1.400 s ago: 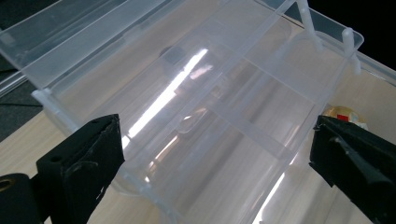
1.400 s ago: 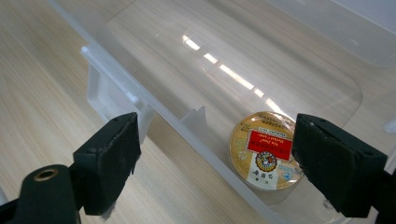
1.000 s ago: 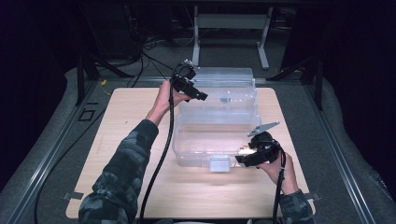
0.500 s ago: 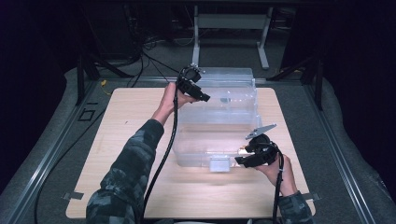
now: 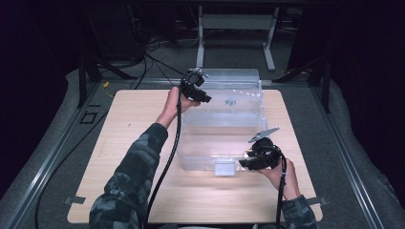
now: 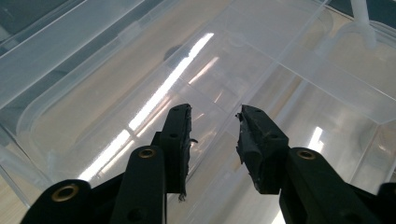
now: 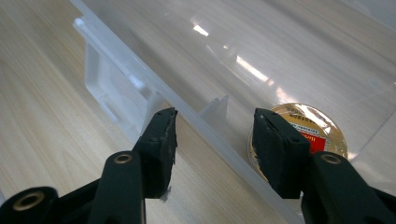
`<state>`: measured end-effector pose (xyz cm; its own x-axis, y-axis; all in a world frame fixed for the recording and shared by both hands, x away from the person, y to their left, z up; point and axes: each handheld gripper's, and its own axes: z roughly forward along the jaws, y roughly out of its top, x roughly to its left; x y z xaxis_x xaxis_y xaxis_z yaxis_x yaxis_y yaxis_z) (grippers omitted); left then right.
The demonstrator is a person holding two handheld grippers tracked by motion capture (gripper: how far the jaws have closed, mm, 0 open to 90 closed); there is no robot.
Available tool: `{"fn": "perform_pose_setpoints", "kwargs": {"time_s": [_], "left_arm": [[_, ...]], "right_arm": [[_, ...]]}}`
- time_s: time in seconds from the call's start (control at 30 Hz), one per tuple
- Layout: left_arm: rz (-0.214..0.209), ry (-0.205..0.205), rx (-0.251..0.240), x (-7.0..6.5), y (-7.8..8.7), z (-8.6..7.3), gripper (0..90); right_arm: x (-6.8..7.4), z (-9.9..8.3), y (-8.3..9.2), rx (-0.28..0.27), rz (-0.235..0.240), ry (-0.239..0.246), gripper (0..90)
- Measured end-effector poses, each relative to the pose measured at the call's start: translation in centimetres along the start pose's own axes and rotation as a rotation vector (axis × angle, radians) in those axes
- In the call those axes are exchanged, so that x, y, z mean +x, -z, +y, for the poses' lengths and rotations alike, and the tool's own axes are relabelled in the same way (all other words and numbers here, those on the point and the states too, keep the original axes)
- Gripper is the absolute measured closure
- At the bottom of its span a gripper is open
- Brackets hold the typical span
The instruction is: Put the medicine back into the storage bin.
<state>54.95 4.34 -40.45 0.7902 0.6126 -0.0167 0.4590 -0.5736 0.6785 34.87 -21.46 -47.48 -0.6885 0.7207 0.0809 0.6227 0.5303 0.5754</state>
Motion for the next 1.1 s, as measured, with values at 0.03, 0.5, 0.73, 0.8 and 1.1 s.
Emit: {"fn": "perform_pose_setpoints", "kwargs": {"time_s": [0.03, 0.5, 0.73, 0.8, 1.1], "left_arm": [[0.000, -0.001, 0.002, -0.03, 0.01, 0.01, 64.9], [0.013, -0.026, 0.030, -0.41, 0.15, 0.12, 71.7], [0.003, -0.038, 0.038, -0.58, 0.30, 0.25, 74.3], [-0.001, -0.039, 0.039, -0.63, 0.40, 0.31, 74.9], [-0.020, -0.038, 0.031, -0.78, 0.79, 0.34, 76.5]], "right_arm": [[0.04, -0.01, -0.12, -0.001, -0.004, -0.001, 52.2], [0.56, -0.10, -0.54, -0.017, -0.037, -0.002, 54.9], [0.63, -0.21, -0.56, -0.033, -0.044, -0.005, 54.5], [0.64, -0.20, -0.47, -0.022, -0.047, -0.004, 54.5], [0.69, -0.31, -0.60, -0.050, -0.055, -0.013, 54.2]]}}
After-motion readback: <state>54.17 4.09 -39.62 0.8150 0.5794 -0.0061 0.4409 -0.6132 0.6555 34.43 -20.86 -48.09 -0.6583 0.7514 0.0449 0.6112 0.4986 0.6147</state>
